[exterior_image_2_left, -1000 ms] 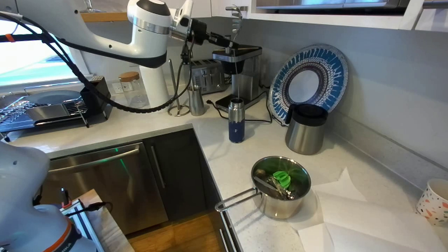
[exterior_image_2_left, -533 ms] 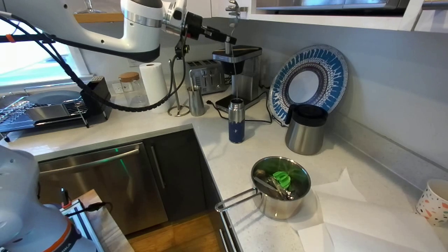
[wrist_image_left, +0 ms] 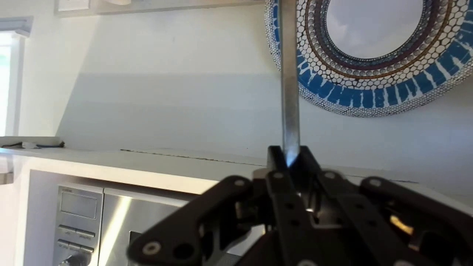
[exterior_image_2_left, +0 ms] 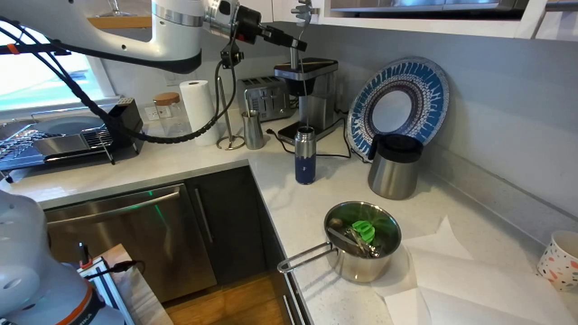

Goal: Put the silver ladle on the counter

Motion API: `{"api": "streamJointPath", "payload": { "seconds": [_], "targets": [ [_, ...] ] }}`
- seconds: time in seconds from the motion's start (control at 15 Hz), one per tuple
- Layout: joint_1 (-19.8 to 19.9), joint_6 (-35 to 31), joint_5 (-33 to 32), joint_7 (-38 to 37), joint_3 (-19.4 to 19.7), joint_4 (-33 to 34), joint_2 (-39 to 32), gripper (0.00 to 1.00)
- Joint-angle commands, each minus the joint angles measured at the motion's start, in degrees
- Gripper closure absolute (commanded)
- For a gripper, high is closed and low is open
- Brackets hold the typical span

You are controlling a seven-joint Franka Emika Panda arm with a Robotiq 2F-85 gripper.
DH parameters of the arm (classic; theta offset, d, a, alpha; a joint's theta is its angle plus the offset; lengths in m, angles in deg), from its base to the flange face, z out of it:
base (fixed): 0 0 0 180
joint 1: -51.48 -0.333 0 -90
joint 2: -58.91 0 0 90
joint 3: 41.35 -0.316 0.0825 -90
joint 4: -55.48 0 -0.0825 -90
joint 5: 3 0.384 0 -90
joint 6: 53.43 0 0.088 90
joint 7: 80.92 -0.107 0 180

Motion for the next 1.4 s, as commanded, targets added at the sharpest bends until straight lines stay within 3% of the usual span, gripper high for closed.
{"api": "streamJointPath", "payload": {
  "seconds": [0.0, 0.33, 0.73, 1.33],
  "targets": [
    [-2.5, 1.7, 5.7, 7.1, 2.8, -0.9, 2.4, 0.97],
    [-3.2, 2.3, 21.4, 23.1, 5.8, -0.6, 3.5, 0.97],
    [-1.3, 6.0, 40.0, 40.5, 8.9, 0.4, 1.1, 0.97],
    [3.4, 16.8, 58.7, 51.4, 13.3, 5.2, -11.5, 0.97]
  ]
}}
